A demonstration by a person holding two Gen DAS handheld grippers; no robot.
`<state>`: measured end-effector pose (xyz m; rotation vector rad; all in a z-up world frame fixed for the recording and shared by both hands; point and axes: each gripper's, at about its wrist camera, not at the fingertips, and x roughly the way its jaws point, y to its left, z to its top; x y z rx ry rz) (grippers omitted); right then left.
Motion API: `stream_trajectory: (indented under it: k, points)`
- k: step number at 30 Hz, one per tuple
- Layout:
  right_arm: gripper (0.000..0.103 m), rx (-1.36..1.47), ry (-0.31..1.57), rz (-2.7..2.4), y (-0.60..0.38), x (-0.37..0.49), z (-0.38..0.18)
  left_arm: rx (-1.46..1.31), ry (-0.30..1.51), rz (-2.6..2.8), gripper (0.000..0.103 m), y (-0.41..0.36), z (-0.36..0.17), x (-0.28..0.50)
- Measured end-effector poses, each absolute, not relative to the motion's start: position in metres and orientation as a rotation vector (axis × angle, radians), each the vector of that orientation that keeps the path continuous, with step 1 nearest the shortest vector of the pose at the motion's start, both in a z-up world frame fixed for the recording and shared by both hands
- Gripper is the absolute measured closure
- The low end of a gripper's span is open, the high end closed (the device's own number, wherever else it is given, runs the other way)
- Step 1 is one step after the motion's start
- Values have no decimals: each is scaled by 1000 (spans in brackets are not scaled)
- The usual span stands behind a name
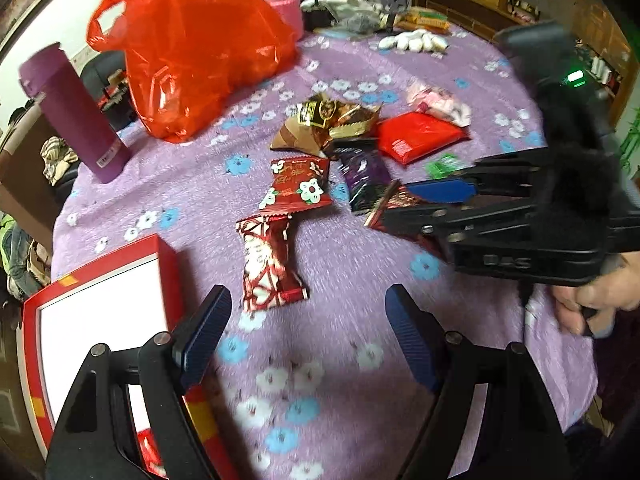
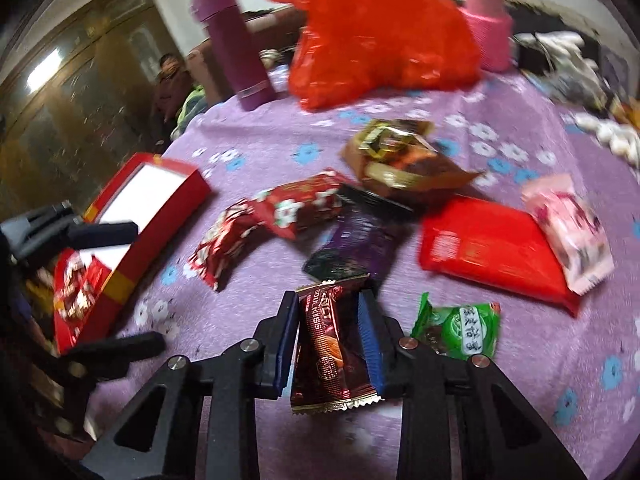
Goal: Organize snacks
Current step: 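Grasp the brown wafer packet with the right gripper while the left grasps a red-white candy, then lift the brown wafer packet and red-white candy off the cloth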
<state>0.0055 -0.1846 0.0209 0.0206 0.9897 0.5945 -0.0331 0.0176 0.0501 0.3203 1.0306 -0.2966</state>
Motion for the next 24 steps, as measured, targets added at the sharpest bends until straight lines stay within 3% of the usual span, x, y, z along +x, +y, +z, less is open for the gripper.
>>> stream_trajectory:
  k: [9, 10, 13, 14, 19, 24]
  points:
    - [75, 90, 1009, 564, -197, 10, 22, 221, 1076, -222, 24, 35, 27, 0]
    - [74, 90, 1008, 564, -197, 10, 23, 212, 1076, -223, 28, 35, 25, 0]
    - [74, 91, 1008, 563, -196, 10, 22, 222, 1079, -232, 55, 31, 19, 1]
    - [74, 85, 1006, 562, -195, 9, 22, 207, 1061, -244, 59, 31, 20, 1]
    - [74, 60, 994, 557, -191, 7, 22, 187, 1044, -272, 76, 28, 20, 5]
    - [73, 9, 993, 498, -183, -5, 24, 247, 1046, -300, 78, 9, 21, -4]
